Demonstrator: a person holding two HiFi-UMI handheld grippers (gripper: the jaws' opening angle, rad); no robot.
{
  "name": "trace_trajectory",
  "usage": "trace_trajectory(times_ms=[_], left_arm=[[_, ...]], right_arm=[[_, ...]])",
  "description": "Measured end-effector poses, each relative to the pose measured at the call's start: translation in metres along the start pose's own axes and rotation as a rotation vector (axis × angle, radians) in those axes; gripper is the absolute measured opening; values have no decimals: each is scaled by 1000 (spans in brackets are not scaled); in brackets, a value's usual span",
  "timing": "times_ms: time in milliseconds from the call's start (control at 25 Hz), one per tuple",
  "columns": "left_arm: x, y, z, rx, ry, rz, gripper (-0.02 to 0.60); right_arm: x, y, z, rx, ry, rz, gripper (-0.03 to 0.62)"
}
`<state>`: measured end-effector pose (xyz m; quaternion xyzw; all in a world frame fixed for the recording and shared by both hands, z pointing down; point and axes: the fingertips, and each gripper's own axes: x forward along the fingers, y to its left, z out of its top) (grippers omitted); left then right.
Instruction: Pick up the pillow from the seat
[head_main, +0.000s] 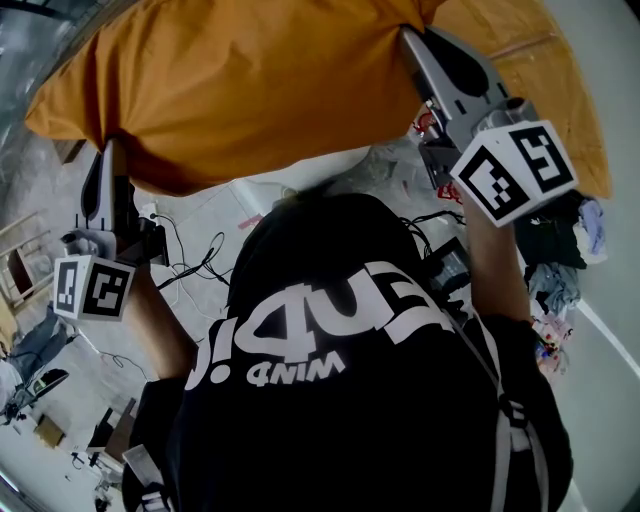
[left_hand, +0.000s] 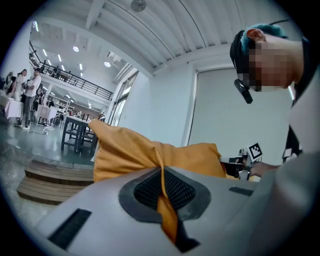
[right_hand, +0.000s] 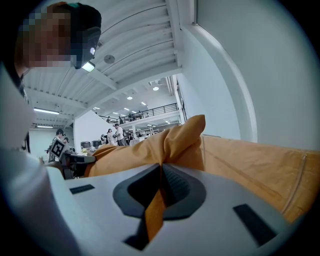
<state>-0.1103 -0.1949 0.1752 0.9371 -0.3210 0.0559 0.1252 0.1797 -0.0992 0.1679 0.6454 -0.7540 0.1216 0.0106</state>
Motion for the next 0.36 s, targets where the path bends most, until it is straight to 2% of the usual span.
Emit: trace_trajectory(times_ms=[360], left_arm=[[2, -3, -7, -8, 8, 5, 12]], right_arm=[[-1, -5, -8, 12, 6, 5, 29]])
